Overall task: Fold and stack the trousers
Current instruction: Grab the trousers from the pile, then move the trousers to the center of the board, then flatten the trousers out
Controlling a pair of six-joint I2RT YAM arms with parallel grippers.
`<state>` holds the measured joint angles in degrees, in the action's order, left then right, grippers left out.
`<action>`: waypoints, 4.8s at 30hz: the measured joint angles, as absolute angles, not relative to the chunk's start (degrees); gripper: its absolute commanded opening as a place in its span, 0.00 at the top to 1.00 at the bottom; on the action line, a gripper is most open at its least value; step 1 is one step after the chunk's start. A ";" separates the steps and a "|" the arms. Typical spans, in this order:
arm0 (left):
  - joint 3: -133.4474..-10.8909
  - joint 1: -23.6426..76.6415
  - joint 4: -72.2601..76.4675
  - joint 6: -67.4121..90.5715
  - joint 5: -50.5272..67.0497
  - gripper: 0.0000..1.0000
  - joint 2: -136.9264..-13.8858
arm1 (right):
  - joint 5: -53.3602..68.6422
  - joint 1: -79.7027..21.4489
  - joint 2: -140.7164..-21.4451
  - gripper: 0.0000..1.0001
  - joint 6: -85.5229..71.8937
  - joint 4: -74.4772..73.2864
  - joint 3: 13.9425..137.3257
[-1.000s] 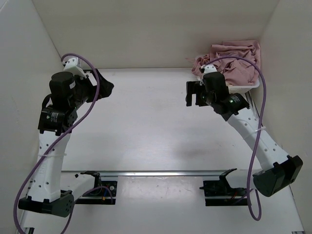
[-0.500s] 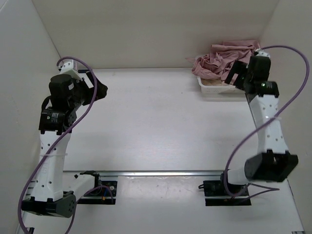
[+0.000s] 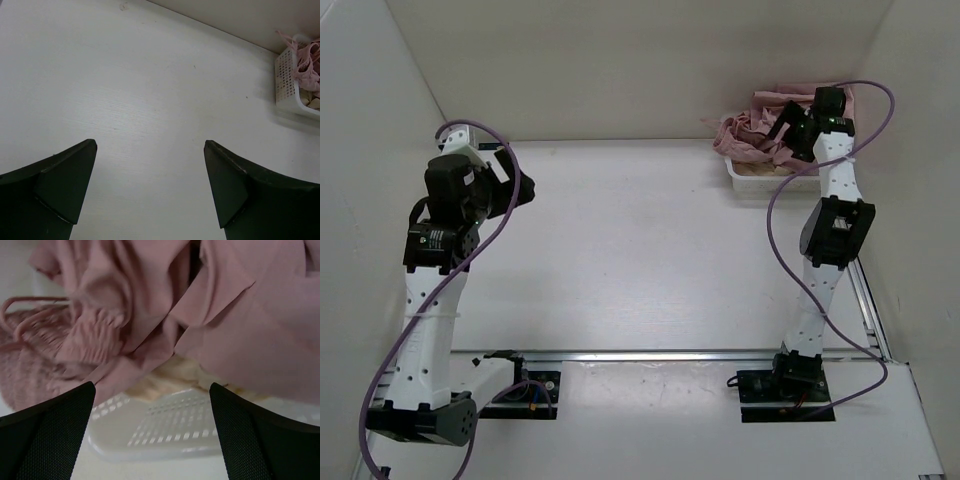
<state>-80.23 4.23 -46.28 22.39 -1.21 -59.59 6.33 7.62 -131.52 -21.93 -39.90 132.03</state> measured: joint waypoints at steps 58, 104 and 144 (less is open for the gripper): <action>-71.55 7.86 -47.62 28.73 8.62 0.00 -64.75 | 10.63 -21.26 -81.34 0.00 -19.62 -40.62 82.39; -123.46 -17.65 -55.68 28.21 11.86 0.90 -101.60 | 13.93 -33.80 -102.59 1.00 -25.32 -33.82 113.40; -79.75 14.26 -53.28 29.02 5.78 0.17 -82.89 | -2.35 -30.94 -74.22 0.49 -29.85 -37.50 62.13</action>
<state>-79.75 14.26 -53.28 29.02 5.78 -82.89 -2.35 -30.94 -74.22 -29.85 -37.50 62.13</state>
